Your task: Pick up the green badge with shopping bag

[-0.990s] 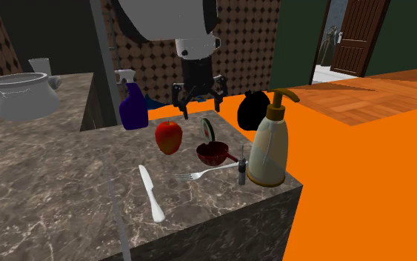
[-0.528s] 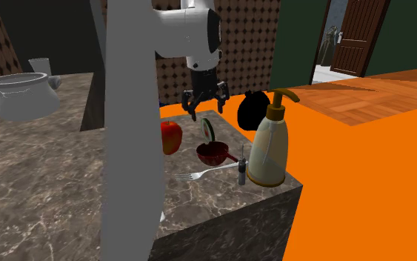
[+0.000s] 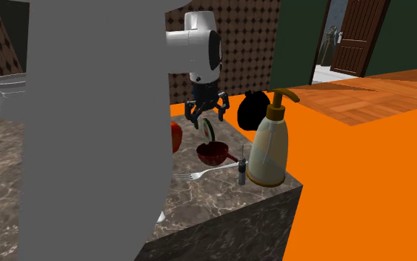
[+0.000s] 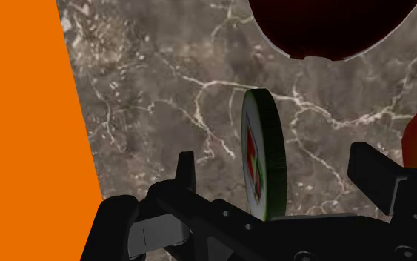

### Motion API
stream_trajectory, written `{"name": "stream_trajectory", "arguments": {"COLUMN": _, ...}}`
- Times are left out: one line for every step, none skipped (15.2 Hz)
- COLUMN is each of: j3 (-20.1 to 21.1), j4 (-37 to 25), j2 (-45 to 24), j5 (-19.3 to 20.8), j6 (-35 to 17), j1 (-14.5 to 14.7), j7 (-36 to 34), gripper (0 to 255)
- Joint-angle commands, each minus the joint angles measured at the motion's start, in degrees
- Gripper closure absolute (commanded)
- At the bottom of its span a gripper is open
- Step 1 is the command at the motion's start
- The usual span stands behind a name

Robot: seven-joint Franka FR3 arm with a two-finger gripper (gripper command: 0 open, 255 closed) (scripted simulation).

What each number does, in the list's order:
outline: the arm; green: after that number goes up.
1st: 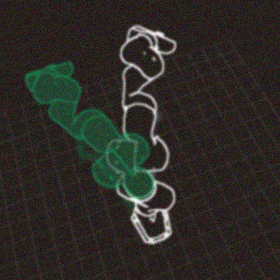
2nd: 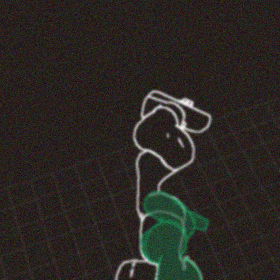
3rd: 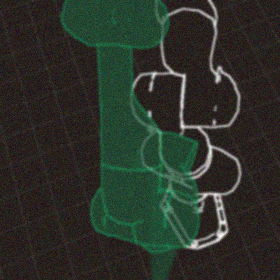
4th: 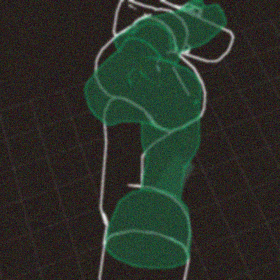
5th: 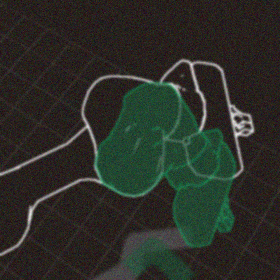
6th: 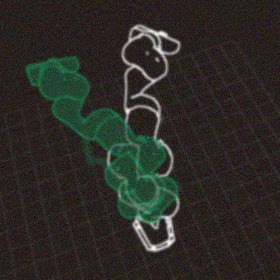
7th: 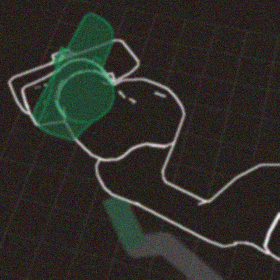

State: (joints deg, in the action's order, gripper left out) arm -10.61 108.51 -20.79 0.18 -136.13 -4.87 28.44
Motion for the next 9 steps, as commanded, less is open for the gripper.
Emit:
{"name": "stream_trajectory", "arguments": {"j3": 0.1, "j4": 0.5, "j2": -1.3, "j5": -0.2, "j6": -1.8, "j1": -0.1, "j7": 0.1, "gripper": 0}}
{"name": "stream_trajectory", "arguments": {"j3": 0.1, "j4": 0.5, "j2": -1.3, "j5": -0.2, "j6": -1.8, "j1": -0.1, "j7": 0.1, "gripper": 0}}
{"name": "stream_trajectory", "arguments": {"j3": 0.1, "j4": 0.5, "j2": -1.3, "j5": -0.2, "j6": -1.8, "j1": -0.1, "j7": 0.1, "gripper": 0}}
{"name": "stream_trajectory", "arguments": {"j3": 0.1, "j4": 0.4, "j2": -1.3, "j5": -0.2, "j6": -1.7, "j1": -0.1, "j7": 0.1, "gripper": 255}}
{"name": "stream_trajectory", "arguments": {"j3": 0.1, "j4": 0.4, "j2": -1.3, "j5": -0.2, "j6": -1.7, "j1": -0.1, "j7": 0.1, "gripper": 255}}
{"name": "stream_trajectory", "arguments": {"j3": 0.1, "j4": 0.4, "j2": -1.3, "j5": -0.2, "j6": -1.7, "j1": -0.1, "j7": 0.1, "gripper": 255}}
{"name": "stream_trajectory", "arguments": {"j3": 0.1, "j4": 0.4, "j2": -1.3, "j5": -0.2, "j6": -1.7, "j1": -0.1, "j7": 0.1, "gripper": 255}}
{"name": "stream_trajectory", "arguments": {"j3": 0.1, "j4": 0.4, "j2": -1.3, "j5": -0.2, "j6": -1.7, "j1": -0.1, "j7": 0.1, "gripper": 255}}
{"name": "stream_trajectory", "arguments": {"j3": 0.1, "j4": 0.4, "j2": -1.3, "j5": -0.2, "j6": -1.7, "j1": -0.1, "j7": 0.1, "gripper": 255}}
